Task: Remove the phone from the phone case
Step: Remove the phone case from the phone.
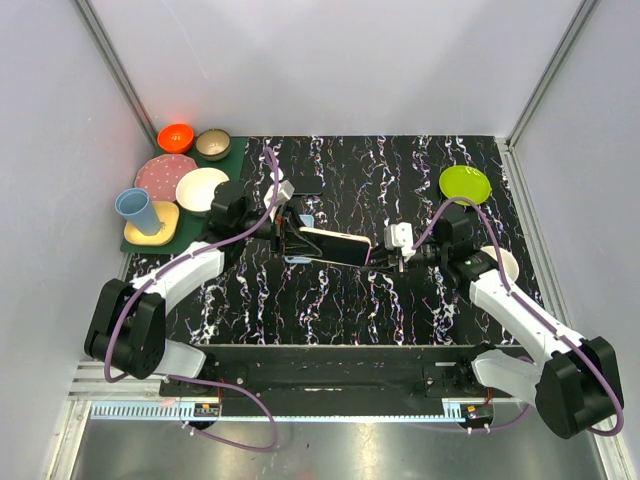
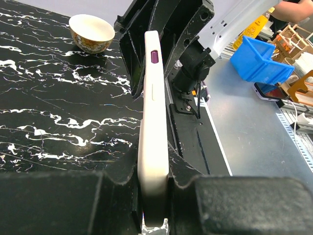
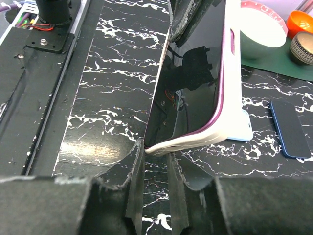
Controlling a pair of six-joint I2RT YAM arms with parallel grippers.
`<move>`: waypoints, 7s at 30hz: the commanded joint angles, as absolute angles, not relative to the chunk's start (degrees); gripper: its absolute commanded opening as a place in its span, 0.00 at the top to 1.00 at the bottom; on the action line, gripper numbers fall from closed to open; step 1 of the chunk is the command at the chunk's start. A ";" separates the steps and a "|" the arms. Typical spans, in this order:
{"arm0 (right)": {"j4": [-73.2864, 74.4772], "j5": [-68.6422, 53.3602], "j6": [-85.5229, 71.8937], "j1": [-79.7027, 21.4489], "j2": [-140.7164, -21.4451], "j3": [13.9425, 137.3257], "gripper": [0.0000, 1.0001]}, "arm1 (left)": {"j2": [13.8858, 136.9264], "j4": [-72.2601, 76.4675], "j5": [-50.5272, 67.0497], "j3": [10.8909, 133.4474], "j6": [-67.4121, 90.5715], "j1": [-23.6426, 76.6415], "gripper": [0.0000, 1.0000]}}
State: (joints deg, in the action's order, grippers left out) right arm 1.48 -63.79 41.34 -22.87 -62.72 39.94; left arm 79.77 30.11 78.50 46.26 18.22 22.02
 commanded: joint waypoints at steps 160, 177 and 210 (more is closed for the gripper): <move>-30.76 -52.48 -10.29 -16.34 -66.89 40.61 0.67 | 78.49 48.60 78.40 45.70 29.62 20.57 1.00; -27.16 -41.13 -5.36 -18.37 -68.99 41.84 0.69 | 78.49 51.06 79.28 45.26 31.03 21.36 1.00; -33.13 -51.06 -10.36 -13.45 -58.98 41.22 0.44 | 78.05 51.33 76.03 44.82 31.20 17.84 1.00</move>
